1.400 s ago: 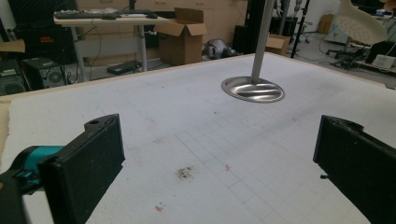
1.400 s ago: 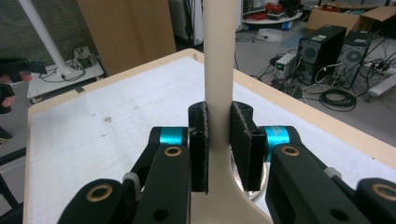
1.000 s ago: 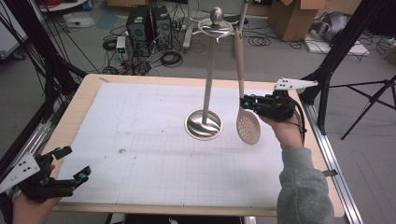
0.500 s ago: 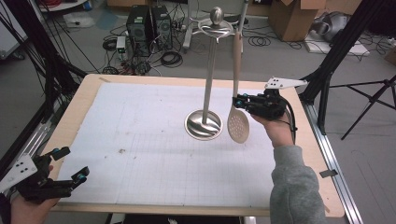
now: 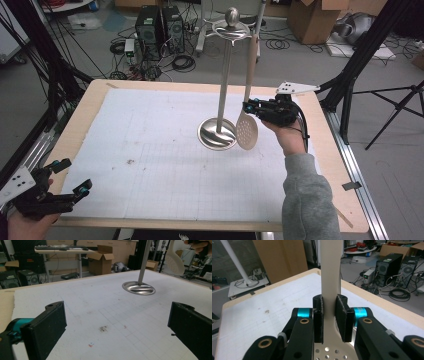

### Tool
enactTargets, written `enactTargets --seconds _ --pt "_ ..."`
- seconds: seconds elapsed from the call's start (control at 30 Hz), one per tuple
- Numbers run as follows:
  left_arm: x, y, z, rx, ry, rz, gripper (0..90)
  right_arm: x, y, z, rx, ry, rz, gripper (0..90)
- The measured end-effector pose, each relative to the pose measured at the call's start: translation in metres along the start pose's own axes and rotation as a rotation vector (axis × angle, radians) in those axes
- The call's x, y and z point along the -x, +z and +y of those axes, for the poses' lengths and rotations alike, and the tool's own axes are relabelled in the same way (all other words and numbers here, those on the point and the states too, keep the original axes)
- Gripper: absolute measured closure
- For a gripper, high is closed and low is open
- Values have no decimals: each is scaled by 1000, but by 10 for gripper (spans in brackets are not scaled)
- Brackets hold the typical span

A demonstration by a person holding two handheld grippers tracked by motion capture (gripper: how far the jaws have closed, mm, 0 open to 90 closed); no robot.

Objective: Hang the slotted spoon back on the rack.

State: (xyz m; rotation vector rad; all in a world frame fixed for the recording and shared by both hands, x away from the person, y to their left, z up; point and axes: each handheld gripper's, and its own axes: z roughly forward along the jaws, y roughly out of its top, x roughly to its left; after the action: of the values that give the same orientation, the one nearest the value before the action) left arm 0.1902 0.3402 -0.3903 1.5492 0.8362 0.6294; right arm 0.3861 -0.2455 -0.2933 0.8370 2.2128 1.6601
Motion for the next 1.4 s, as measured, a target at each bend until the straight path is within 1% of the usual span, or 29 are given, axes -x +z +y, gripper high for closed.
enactTargets --seconds 0.1,0.2,0.3,0.37,0.43,0.67,0.77,0.87,0.93,1.0,1.03,1.13,1.23,1.4 --pt "0 -1 0 3 -1 1 22 -1 3 0 4 2 5 777" --pt "0 -2 0 2 -1 2 22 -1 3 0 3 3 -1 775" --pt "0 -1 0 1 1 2 22 0 2 0 3 12 -8 748" --pt "1 -1 0 0 2 1 22 -1 2 -1 9 13 -2 655" --pt "1 1 0 -2 2 -3 22 -3 2 -2 12 -3 -14 607" --pt "1 8 0 -9 3 -19 22 -4 -3 -10 33 20 -37 431" --pt "0 13 0 -8 3 -28 22 -6 -4 -15 36 11 -50 354" --pt "0 17 1 -7 4 -37 22 -9 -5 -19 36 -3 -62 236" --pt "-1 20 1 -6 0 -43 22 -11 -5 -22 32 -7 -74 174" --pt "-1 23 1 -6 -3 -52 22 -15 -6 -25 29 -6 -81 150" --pt "-1 25 1 -6 -7 -57 22 -15 -7 -26 32 -15 -80 150" --pt "-1 32 0 -13 -4 -68 22 -19 -8 -30 32 -9 -75 147" --pt "0 38 1 -13 -1 -79 22 -23 -11 -34 45 -16 -68 147" --pt "1 49 2 -16 4 -98 22 -28 -18 -43 32 -27 -75 147"
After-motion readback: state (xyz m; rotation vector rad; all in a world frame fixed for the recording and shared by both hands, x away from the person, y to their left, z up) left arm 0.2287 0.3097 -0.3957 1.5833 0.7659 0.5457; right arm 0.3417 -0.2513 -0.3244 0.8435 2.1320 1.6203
